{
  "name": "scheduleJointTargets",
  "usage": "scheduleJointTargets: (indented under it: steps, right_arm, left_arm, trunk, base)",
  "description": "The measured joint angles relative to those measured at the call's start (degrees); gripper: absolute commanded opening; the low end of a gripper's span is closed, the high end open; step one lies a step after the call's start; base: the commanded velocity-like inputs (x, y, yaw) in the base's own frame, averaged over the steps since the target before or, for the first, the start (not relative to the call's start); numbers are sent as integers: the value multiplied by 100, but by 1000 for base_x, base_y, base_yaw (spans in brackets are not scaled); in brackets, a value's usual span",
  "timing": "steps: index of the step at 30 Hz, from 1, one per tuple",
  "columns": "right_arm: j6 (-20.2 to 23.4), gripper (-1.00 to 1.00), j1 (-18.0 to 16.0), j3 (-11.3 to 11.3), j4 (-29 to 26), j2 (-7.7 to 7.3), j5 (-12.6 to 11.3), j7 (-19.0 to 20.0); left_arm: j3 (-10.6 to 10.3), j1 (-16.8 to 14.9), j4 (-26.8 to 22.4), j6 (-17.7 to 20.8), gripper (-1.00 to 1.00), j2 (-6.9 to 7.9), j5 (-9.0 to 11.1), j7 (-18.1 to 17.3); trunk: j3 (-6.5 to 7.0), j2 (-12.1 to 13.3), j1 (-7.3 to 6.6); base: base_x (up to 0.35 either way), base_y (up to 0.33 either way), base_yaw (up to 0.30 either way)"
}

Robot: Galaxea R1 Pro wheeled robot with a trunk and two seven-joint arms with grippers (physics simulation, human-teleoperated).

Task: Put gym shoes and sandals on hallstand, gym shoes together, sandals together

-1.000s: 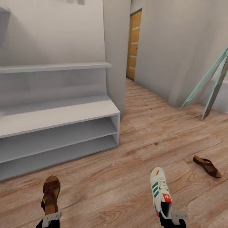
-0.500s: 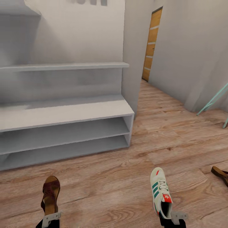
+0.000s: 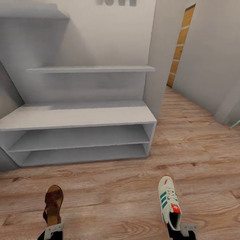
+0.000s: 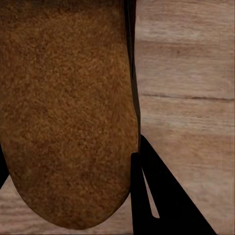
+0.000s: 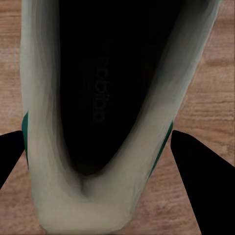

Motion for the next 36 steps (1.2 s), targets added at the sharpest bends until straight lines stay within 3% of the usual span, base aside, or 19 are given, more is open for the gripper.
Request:
scheduleJointTargets:
  steps: [9, 15, 36]
  right_arm:
    - [-1, -100, 0, 0, -1, -1, 0, 1]
    - [0, -100, 0, 1, 0, 1, 2, 1]
    - [-8, -100, 1, -8, -22, 2, -17, -22]
  left_arm:
    - [0, -1, 0, 1, -100, 3, 3, 0]
    - [1, 2, -2, 1, -100, 4, 11, 1]
    - [0, -1, -3, -6, -100, -1, 24, 1]
  trunk:
    - [0, 0, 0]
    - [0, 0, 0]
    - [0, 0, -1]
  base:
    - [0, 2, 278]
    - [20, 201, 230]
    - [90, 298, 16]
